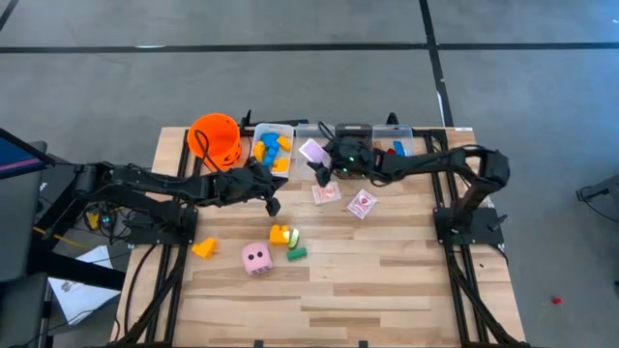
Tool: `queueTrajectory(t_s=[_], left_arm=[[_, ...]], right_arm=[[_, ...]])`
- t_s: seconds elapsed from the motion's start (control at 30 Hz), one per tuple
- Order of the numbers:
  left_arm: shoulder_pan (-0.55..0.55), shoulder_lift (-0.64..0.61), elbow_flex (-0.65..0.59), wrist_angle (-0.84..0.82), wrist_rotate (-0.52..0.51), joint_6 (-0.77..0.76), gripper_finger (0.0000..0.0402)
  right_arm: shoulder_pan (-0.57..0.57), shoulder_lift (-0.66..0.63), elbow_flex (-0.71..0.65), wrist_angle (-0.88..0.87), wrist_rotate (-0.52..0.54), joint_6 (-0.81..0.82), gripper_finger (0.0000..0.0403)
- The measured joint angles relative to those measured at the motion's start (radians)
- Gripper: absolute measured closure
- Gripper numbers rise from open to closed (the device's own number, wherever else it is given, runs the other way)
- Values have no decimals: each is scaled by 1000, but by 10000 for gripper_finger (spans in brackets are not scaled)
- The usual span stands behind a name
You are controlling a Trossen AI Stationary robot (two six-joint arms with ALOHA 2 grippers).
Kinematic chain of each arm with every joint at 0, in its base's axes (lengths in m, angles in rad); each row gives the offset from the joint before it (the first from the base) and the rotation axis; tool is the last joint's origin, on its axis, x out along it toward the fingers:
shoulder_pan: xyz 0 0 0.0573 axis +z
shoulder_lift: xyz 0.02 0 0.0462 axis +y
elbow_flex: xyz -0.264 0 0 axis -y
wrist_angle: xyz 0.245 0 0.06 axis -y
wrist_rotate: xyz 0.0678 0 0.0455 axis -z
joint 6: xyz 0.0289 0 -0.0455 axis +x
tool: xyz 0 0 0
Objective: Pick & Place Toys
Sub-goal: Put the pink deck of cards into the left transparent bin, then put the orange deck of cards into the left transparent bin
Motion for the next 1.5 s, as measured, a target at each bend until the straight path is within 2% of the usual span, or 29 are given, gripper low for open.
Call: queueTrajectory(t_s=[0.13,0.4,0.57,0.67,0.77,0.9,1.03,1.2,1.37,1.5], left_arm=[[0,0,0,0,0,0,399],[0,0,0,0,0,-3,399],[0,0,0,13,0,-3,399],[0,0,0,22,0,-3,399],[0,0,0,22,0,-33,399],[-3,11,0,26,26,-195,399],[-25,91,0,51,128,-241,399],[-42,278,0,202,112,-240,399],[-41,426,0,331,120,-162,393],[-41,475,0,346,153,-130,361]], right_arm=[[-27,54,80,-74,1,-3,86],[-47,110,204,-231,-1,-75,12],[-48,97,221,-239,-1,-62,14],[-15,72,223,-262,-23,-92,19],[52,42,221,-363,-42,-167,19],[161,27,221,-526,-39,-230,19],[263,27,221,-640,13,-219,19],[371,27,221,-714,136,-184,19],[442,10,221,-751,164,-171,19],[465,12,220,-805,166,-149,19]])
